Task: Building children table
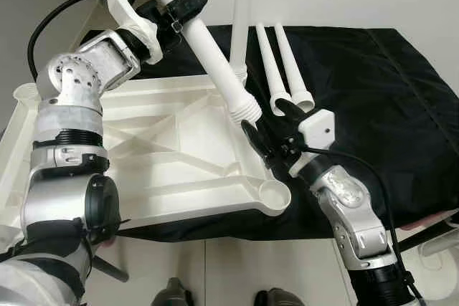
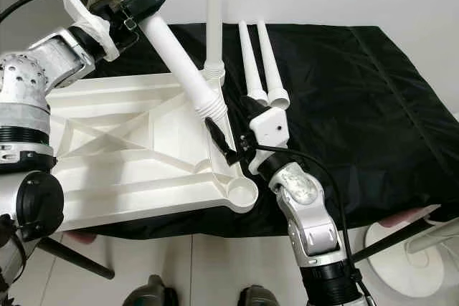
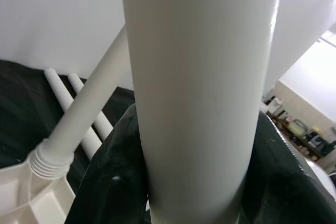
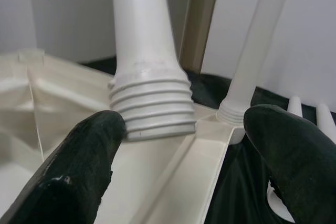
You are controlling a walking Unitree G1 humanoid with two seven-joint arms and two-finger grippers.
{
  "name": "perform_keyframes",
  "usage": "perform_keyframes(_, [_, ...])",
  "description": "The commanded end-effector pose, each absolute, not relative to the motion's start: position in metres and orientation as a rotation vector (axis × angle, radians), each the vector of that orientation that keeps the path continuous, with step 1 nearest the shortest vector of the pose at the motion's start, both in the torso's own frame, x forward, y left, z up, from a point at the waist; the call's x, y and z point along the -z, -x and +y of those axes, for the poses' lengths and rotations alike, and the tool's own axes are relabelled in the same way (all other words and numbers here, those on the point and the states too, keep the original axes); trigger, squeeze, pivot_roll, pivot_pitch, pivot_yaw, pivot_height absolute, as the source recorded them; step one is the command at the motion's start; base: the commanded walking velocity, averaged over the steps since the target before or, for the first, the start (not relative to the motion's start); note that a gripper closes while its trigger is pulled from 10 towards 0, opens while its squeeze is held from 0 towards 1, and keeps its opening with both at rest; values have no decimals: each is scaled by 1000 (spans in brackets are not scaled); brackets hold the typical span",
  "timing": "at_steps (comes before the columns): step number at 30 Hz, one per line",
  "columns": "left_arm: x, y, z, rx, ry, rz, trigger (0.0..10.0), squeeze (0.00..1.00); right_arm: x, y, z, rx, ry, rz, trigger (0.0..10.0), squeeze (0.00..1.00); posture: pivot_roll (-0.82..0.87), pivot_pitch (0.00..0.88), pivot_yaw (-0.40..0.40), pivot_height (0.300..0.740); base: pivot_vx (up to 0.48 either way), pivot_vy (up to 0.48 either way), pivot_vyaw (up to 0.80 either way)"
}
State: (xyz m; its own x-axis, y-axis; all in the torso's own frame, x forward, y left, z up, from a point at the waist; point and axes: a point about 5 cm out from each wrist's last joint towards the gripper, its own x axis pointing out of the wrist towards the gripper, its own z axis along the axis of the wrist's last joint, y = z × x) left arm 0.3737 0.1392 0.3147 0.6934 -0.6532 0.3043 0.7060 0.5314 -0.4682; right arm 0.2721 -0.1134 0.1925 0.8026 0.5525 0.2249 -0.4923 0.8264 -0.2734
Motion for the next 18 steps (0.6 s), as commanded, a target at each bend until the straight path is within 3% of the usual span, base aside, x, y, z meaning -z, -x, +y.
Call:
perform_keyframes(1, [-320,-366,133,904,540,-160,10000,0,-194,-275,-110,-559,226,-269,10000,0,-38,0,13,740,0,0,0])
perform_keyframes(6, [-318,-353,114,885,426,-214,10000,0,-197,-285,-98,-562,312,-181,10000,0,-40,0,13,740,0,0,0])
perform_keyframes(18, [-314,-339,93,879,333,-268,10000,0,-200,-296,-78,-604,318,-115,10000,0,-32,0,21,740,0,0,0])
